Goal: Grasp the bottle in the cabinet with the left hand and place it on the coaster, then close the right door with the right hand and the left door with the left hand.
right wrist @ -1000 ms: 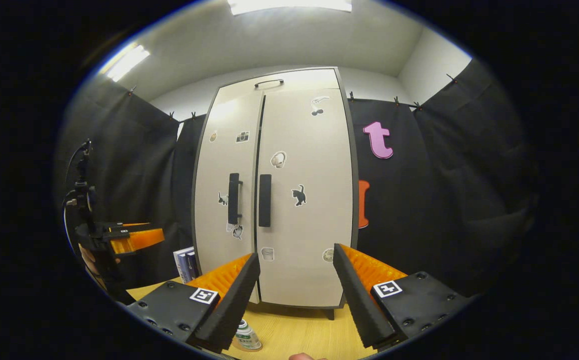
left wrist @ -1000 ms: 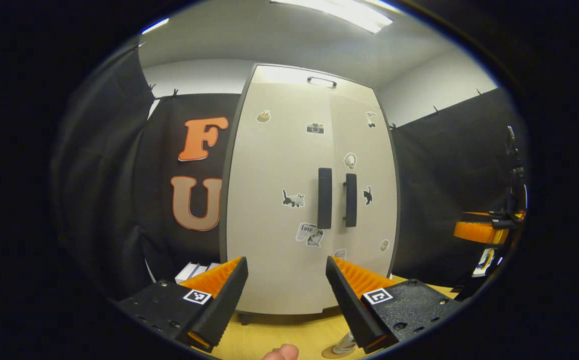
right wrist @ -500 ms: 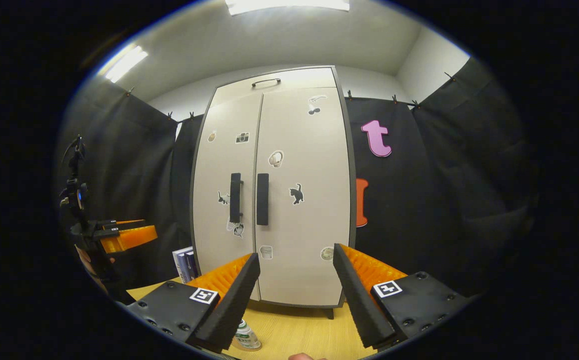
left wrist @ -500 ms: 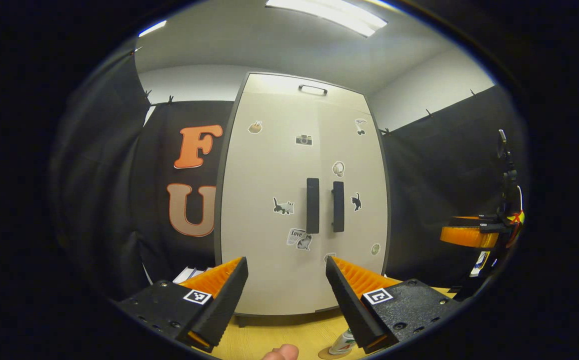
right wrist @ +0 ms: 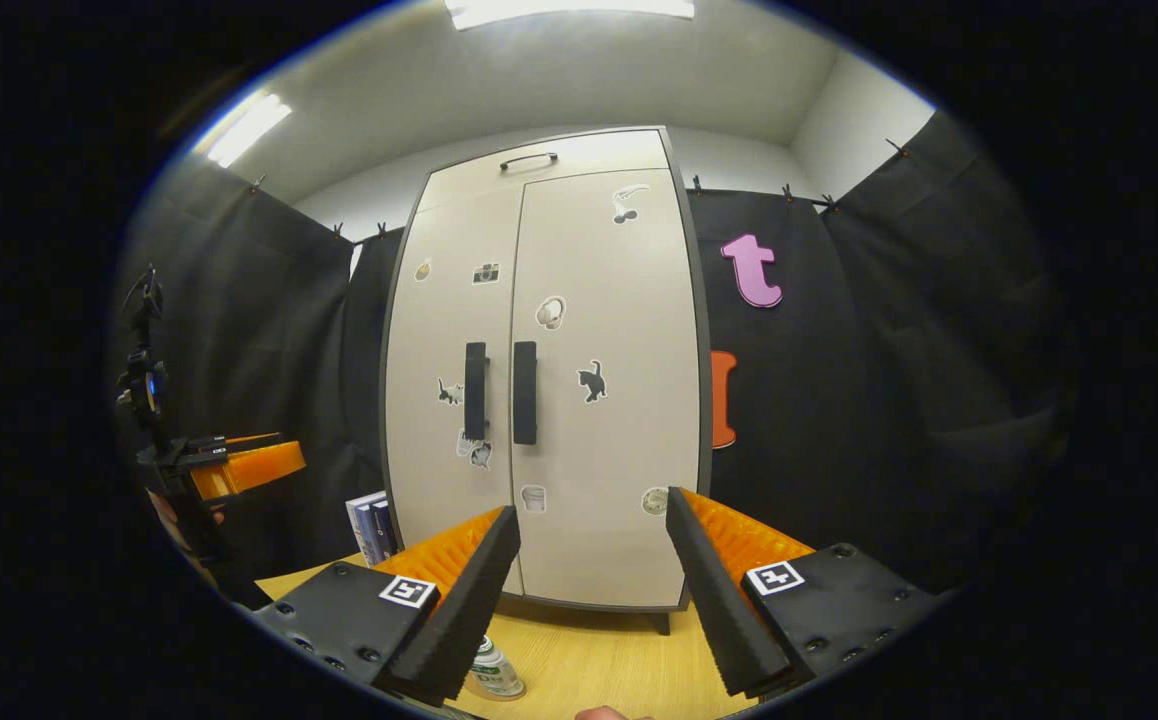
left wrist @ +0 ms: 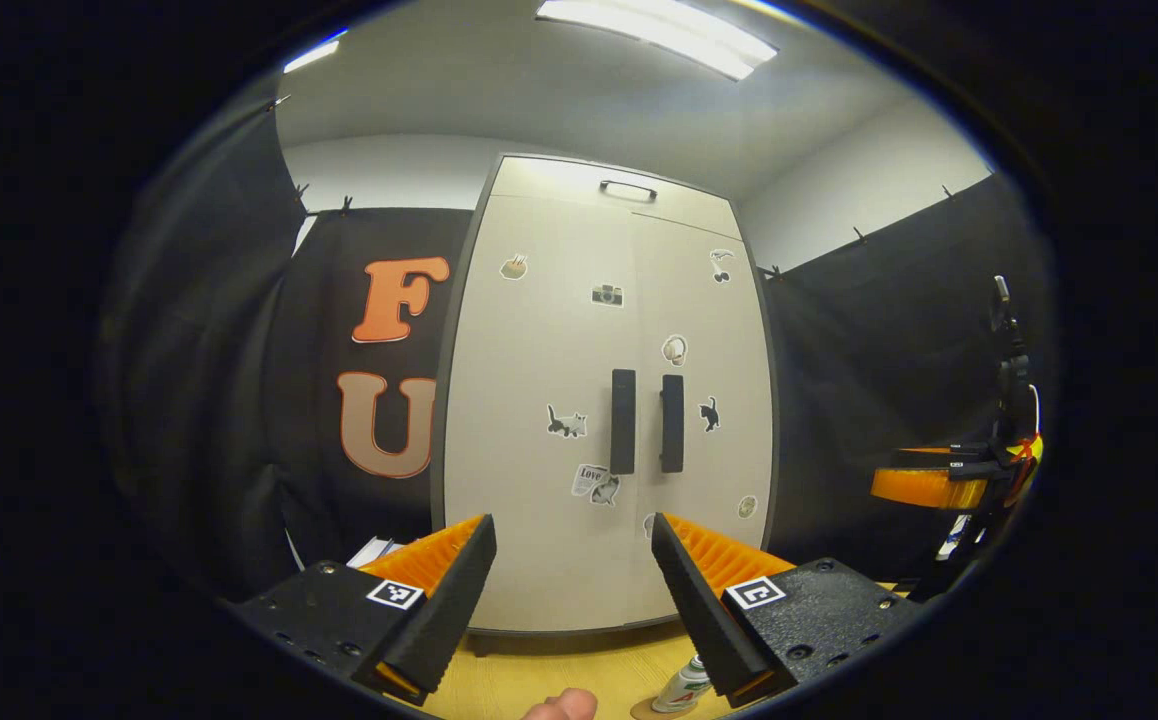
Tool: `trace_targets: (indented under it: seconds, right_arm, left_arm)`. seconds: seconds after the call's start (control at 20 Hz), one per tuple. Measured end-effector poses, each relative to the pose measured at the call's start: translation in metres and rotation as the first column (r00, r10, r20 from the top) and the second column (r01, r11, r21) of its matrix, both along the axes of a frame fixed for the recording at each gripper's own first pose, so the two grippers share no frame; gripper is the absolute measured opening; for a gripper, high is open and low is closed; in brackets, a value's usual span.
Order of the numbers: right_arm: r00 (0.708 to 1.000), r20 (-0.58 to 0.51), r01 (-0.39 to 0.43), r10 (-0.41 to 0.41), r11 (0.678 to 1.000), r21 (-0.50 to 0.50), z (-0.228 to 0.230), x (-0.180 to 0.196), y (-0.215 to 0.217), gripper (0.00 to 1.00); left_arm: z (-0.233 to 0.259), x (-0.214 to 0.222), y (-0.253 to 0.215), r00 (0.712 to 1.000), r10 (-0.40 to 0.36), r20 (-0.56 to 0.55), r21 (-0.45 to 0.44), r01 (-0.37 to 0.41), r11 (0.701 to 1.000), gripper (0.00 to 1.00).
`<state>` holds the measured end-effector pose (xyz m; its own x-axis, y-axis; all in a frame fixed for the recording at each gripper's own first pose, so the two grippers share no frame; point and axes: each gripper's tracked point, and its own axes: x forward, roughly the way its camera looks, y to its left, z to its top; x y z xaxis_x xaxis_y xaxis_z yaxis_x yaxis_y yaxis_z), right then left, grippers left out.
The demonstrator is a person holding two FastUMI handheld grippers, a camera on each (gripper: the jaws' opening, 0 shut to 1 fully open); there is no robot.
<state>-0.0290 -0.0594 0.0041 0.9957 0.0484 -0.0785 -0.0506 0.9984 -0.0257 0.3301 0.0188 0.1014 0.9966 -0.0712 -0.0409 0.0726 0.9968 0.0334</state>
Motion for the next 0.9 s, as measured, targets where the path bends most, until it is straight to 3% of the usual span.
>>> trace_targets:
  seconds: [0.9]
  right_arm:
    - [1.000, -0.009, -0.001, 0.001, 1.000, -0.006, -0.0048, -0.0010, 0.0024, 0.97]
  left_arm:
    - [-0.0051, 0.0021, 0.0063, 1.000, 0.011, -0.014, -0.004, -0.011, 1.000, 0.95]
